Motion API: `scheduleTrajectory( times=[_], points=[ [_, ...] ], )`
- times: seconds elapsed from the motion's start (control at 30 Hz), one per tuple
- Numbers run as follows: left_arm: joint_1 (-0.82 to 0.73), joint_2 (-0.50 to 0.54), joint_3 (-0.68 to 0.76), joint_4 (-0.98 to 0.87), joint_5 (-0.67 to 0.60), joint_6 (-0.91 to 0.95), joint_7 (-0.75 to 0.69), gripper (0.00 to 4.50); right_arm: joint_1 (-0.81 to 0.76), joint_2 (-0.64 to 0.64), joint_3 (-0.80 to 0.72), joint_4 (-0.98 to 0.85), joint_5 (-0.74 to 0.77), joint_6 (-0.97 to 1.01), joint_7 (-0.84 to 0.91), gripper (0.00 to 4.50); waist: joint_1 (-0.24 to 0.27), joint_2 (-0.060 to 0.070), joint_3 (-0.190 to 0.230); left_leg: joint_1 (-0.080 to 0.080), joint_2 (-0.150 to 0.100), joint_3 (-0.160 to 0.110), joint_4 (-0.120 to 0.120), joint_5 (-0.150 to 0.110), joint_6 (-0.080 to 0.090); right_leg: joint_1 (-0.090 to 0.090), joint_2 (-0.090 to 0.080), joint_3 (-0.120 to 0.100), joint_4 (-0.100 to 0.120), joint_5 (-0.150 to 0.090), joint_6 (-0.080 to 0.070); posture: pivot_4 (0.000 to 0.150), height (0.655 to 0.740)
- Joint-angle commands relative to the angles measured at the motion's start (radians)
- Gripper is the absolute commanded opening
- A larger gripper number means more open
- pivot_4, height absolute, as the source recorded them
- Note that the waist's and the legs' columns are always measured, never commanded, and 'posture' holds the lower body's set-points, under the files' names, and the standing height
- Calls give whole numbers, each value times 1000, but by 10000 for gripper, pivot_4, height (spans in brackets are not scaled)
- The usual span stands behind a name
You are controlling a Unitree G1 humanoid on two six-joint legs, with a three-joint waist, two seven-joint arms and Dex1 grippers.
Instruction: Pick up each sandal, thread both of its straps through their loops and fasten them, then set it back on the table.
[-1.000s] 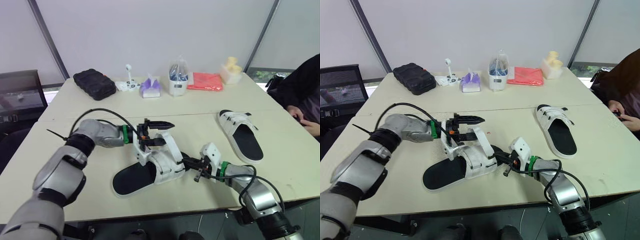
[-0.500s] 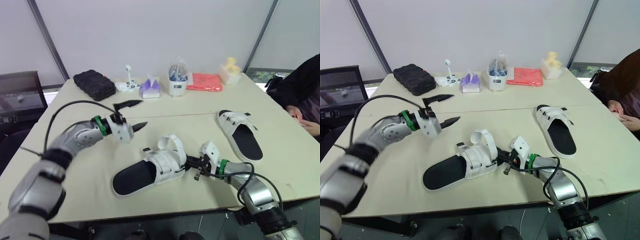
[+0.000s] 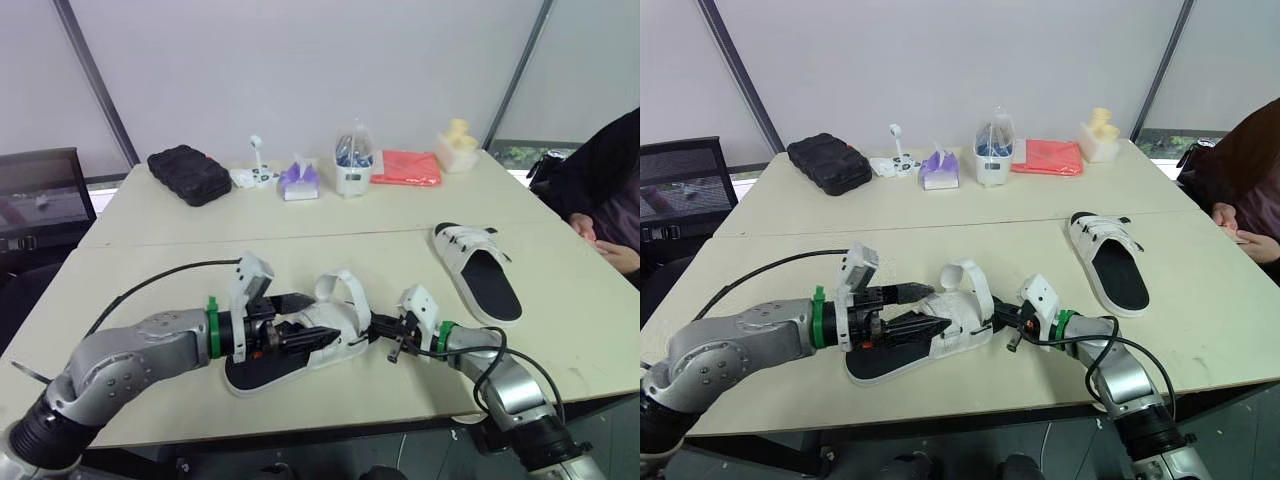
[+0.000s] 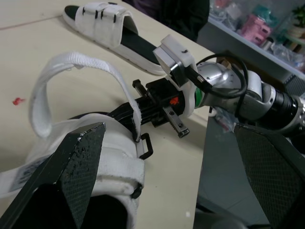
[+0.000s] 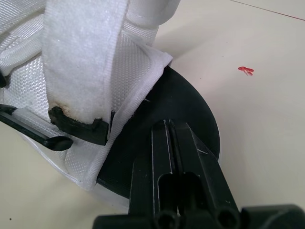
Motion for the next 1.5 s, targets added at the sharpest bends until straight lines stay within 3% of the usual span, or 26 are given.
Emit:
scheduleTrajectory(
  times=[0.03, 0.2, 0.53, 0.63, 0.77, 0.87, 1.13, 1.5],
  points=[
    [-67, -103, -4, 48, 23, 62, 84, 44534, 7, 3, 28, 42, -28, 27, 6, 0, 5, 0, 0, 0, 0, 0, 0, 0, 0, 0, 0, 0, 0, 0, 0, 1500, 7400],
    [-123, -239, -13, 129, 109, 131, 138, 44534, 1, 9, 31, 45, -30, 28, 8, 0, 2, 0, -1, 0, 0, 1, -1, 0, 0, -2, 0, 0, 0, 0, 0, 1500, 7400],
    [-220, -479, -53, 292, 283, 178, 73, 44534, 1, 27, 33, 46, -35, 26, -4, 0, 4, -1, -1, 0, 0, 1, -1, 0, 0, -2, 1, 0, 0, 0, 0, 1500, 7400],
    [-223, -513, -52, 310, 349, 174, 65, 35835, 9, 30, 29, 37, -33, 28, -12, 0, -2, -1, -1, 0, 0, 2, -1, 0, 0, -2, 0, 0, 0, 0, 0, 1500, 7400],
    [-217, -529, -33, 304, 390, 188, 45, 15450, 19, 30, 26, 30, -33, 29, -17, 0, -5, -1, -1, 0, 0, 1, -2, 0, 0, -2, 0, 0, 0, 0, 1, 1500, 7400],
    [-222, -512, 18, 314, 353, 239, 5, 388, 26, 31, 26, 26, -32, 30, -20, 0, -7, -1, -1, 0, 0, 1, -2, 0, 0, -2, 0, 0, 0, 0, 1, 1500, 7400],
    [-229, -537, 174, 346, 224, 416, 10, 388, 18, 37, 31, 36, -34, 30, -23, 0, -10, -1, -1, -1, 0, 1, -2, 0, 0, -2, 0, 0, 0, 0, 1, 1500, 7400],
    [-213, -556, 151, 335, 292, 434, -5, 388, 21, 38, 33, 30, -36, 31, -23, 0, -10, -1, -1, -1, 0, 0, -3, -1, -2, -3, 0, 0, -1, 0, 1, 1500, 7400]
  ],
)
